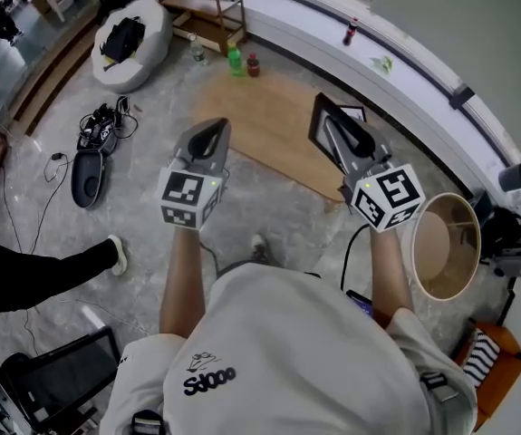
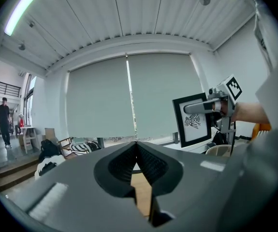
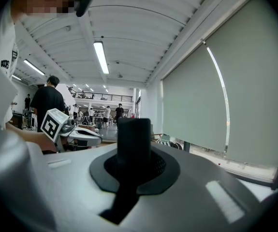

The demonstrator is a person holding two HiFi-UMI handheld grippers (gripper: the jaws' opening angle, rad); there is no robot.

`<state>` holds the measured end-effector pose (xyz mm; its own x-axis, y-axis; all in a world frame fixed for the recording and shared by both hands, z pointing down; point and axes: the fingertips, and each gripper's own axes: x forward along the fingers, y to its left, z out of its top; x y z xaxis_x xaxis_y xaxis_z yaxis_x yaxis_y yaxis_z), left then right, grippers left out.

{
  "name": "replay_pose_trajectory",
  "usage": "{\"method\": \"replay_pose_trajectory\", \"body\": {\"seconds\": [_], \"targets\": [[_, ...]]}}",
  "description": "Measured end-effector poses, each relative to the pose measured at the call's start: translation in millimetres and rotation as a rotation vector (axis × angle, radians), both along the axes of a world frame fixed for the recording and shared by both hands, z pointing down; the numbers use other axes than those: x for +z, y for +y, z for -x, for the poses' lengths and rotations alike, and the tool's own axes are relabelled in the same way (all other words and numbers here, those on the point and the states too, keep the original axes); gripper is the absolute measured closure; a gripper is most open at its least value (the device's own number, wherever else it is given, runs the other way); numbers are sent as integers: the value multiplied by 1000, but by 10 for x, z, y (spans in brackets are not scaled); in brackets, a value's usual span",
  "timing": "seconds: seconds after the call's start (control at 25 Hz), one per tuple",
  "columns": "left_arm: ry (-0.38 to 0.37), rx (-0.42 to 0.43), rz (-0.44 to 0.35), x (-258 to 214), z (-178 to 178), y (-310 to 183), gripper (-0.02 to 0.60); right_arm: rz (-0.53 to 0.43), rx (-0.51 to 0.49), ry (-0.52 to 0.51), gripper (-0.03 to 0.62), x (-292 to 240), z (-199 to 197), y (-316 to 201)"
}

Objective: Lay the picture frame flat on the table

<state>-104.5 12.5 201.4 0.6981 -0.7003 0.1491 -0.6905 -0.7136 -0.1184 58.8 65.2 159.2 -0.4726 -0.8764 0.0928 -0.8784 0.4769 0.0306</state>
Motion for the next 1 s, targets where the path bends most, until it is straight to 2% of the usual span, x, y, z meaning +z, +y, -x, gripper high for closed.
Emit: {"method": "replay_pose_trajectory", "body": {"seconds": [0.44,0.84,1.0], "targets": [[-2,-32,12,165,495,-756,572,29,-39,-28,579,172,436,-807],[-13,-38,69,485,398,-1329,572,79,-8,-60,579,404,322,-1376],[-12,-52,77,606,360,-1572,572,80,-41,-69,579,493,306,-1630]]}}
